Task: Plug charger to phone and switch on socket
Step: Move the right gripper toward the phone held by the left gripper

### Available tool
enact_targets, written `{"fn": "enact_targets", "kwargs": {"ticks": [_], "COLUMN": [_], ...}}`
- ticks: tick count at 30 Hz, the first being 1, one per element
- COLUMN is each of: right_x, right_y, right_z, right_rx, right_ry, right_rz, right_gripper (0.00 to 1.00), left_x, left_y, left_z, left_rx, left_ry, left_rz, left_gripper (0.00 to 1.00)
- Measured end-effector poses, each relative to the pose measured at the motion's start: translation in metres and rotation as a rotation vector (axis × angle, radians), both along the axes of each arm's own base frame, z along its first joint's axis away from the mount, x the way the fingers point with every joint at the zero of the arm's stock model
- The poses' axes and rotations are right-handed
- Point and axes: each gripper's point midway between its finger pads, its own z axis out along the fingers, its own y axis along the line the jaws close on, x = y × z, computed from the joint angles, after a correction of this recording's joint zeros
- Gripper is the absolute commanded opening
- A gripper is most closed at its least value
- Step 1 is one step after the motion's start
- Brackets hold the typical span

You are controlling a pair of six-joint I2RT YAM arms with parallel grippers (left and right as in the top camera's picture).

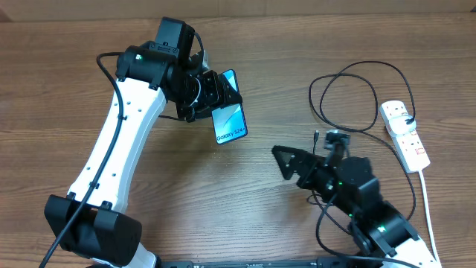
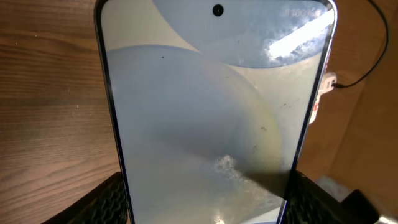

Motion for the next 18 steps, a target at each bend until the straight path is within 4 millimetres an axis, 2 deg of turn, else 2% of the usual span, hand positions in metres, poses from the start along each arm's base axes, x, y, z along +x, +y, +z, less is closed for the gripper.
{"fn": "enact_targets", "kwargs": {"ticks": [3,6,8,18], "right_x": [0.002,0.005,0.006,0.015], "right_y": [0.017,0.036,0.047,0.077], "right_z": [-0.003,0.003,0.011,0.033], "right_rx": [-0.011,0.002,0.021,0.09], "right_ry": [-0.019,-0.067,-0.111,-0.235], "right_rz": [0.02,0.039,0.043,0.018], "right_gripper": [0.91,0.92,0.96,0.98], "left_x": [0.003,0.005,0.007,0.009], "left_y": [-0.001,-0.002,-0.002,-0.004], "left_z": [0.001,0.002,0.003,0.004], "left_rx": [-0.009,-0.016,-0.021,-0.035], "left_ry": [-0.004,-0.002,-0.002,0.009], "left_rz": [0.014,0.031,0.043,0.081], "left_gripper": [0.37,0.37,0.37,0.37]}}
